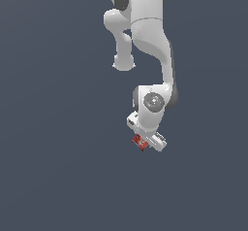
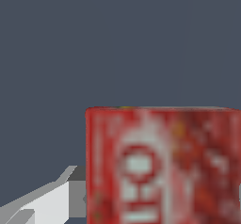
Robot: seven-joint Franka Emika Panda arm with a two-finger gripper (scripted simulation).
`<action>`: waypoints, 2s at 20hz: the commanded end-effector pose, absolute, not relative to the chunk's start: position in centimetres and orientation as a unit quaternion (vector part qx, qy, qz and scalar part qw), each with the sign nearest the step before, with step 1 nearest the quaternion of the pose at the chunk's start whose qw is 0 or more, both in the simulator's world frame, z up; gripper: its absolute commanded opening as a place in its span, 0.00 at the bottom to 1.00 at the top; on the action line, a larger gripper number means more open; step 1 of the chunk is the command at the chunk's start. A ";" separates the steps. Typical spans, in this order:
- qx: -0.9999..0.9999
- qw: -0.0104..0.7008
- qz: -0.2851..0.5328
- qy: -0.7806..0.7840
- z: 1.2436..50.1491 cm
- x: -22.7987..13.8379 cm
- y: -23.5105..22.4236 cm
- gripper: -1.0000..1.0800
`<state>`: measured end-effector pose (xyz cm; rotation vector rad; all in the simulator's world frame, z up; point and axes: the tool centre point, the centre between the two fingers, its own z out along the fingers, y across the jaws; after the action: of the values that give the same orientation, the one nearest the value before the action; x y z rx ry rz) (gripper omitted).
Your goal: Pick up the object and move it to a goal position.
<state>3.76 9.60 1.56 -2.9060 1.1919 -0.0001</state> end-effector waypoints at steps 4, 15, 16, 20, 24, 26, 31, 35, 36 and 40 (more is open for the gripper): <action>-0.925 0.000 0.000 0.380 1.6 3.8 9.6 0.00; -0.925 0.000 0.000 0.380 4.3 2.8 9.8 0.00; -0.925 0.000 0.000 0.380 4.8 2.6 9.9 0.00; -0.925 0.000 0.000 0.380 7.5 1.6 10.1 0.00; -0.925 0.001 0.000 0.380 10.9 0.4 10.5 0.00; -0.925 0.001 0.000 0.380 12.9 -0.2 10.7 0.00; -0.925 0.001 0.000 0.380 18.0 -2.0 11.1 0.00; -0.925 0.000 0.000 0.380 22.0 -3.3 11.5 0.00; -0.925 0.000 0.000 0.380 22.9 -3.6 11.6 0.00; -0.925 0.000 0.000 0.380 26.2 -4.6 11.9 0.00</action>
<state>-4.12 11.81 25.03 -2.9049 1.1936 -0.0013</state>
